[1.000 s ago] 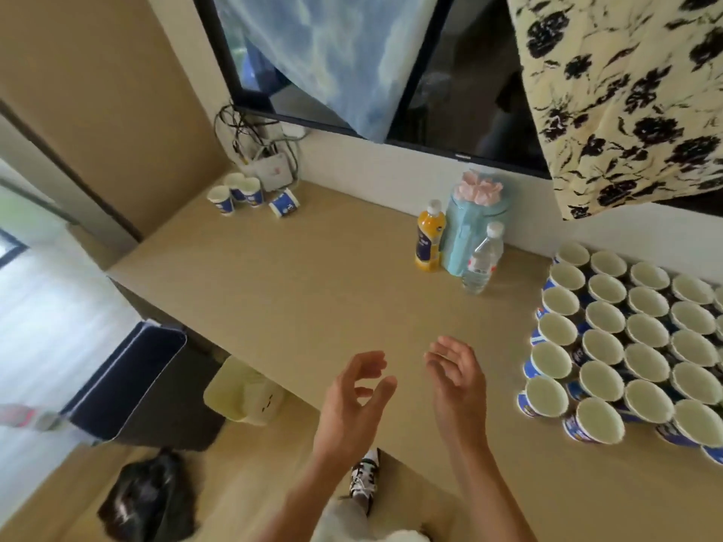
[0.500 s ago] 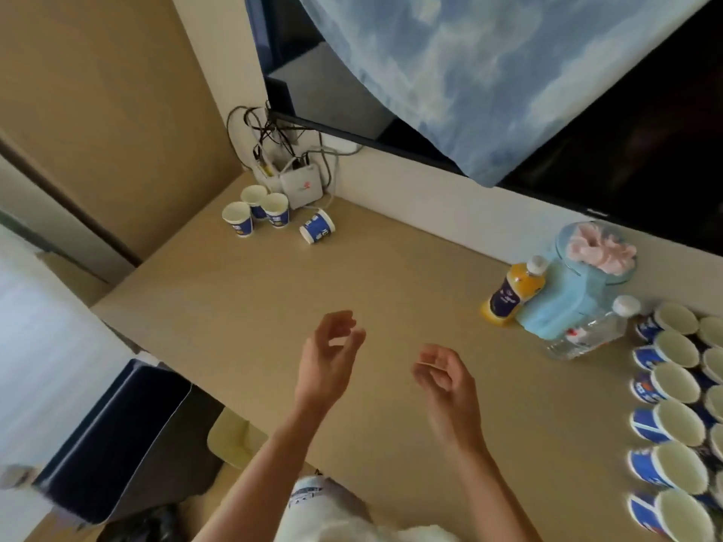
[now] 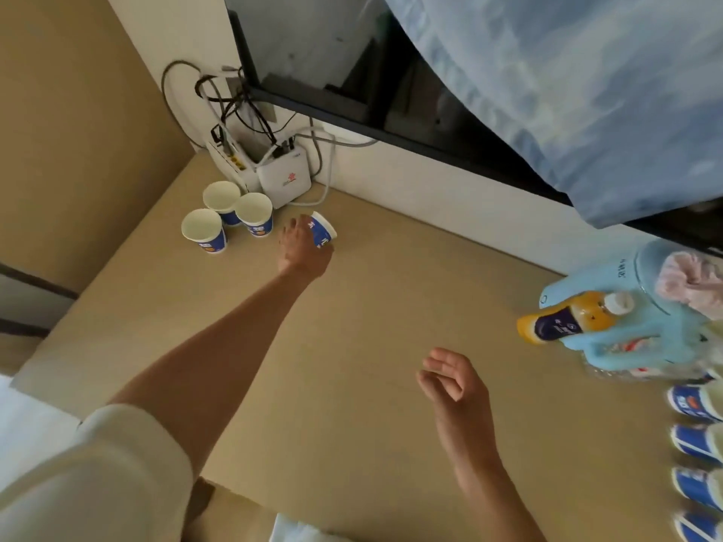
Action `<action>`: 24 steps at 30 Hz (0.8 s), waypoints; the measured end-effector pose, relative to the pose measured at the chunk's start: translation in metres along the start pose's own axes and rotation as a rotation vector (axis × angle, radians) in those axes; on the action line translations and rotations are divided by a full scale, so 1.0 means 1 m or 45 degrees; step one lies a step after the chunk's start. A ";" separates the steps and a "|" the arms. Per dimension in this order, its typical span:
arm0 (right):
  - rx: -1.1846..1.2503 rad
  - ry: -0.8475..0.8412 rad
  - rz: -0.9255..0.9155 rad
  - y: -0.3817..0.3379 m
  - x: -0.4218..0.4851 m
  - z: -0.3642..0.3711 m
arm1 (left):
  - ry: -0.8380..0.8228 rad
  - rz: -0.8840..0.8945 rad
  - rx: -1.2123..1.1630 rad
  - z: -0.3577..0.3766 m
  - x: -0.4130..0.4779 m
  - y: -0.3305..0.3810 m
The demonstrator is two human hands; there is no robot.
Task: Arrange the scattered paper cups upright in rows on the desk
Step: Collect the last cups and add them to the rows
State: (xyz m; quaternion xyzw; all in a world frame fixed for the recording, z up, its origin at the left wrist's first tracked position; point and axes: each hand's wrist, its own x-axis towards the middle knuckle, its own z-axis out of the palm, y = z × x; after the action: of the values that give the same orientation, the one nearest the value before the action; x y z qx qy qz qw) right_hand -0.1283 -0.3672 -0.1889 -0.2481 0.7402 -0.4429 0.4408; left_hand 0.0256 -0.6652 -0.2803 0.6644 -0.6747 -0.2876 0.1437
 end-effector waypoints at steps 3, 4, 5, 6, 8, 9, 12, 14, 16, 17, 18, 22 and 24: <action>0.001 0.042 0.032 -0.001 0.003 0.002 | -0.061 -0.045 0.101 0.010 0.026 -0.011; 0.003 0.062 0.047 0.001 0.004 0.003 | -0.086 -0.074 0.128 0.014 0.033 -0.015; 0.004 0.077 0.065 0.002 0.006 0.005 | -0.107 -0.093 0.154 0.018 0.038 -0.019; 0.003 0.095 0.089 0.003 0.006 0.007 | -0.118 -0.099 0.177 0.023 0.043 -0.025; -0.008 0.123 0.120 0.006 0.008 0.011 | -0.123 -0.084 0.190 0.028 0.049 -0.035; -0.016 0.131 0.140 0.007 0.008 0.013 | -0.138 -0.075 0.176 0.031 0.051 -0.040; -0.023 0.143 0.156 0.004 0.010 0.021 | -0.171 -0.078 -0.027 0.028 0.044 -0.041; -0.012 0.126 0.167 0.000 0.015 0.028 | -0.201 -0.095 -0.244 0.020 0.021 -0.031; 0.035 0.117 0.180 -0.007 0.021 0.037 | -0.247 -0.031 -0.464 0.011 -0.018 -0.017; 0.062 0.116 0.192 -0.011 0.025 0.042 | -0.275 0.026 -0.572 0.008 -0.040 -0.013; 0.085 0.109 0.206 -0.015 0.029 0.049 | -0.301 0.084 -0.663 0.005 -0.063 -0.010; 0.120 -0.014 0.264 -0.030 0.042 0.072 | -0.354 0.180 -0.833 -0.006 -0.143 -0.009; 0.094 -0.052 0.224 -0.038 0.046 0.081 | -0.335 0.230 -0.836 -0.011 -0.167 -0.005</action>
State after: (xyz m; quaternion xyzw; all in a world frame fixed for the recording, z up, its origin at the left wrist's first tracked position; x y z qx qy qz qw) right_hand -0.0810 -0.4555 -0.1934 -0.1749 0.7330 -0.4245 0.5019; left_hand 0.0488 -0.5041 -0.2428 0.4779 -0.6152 -0.5580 0.2860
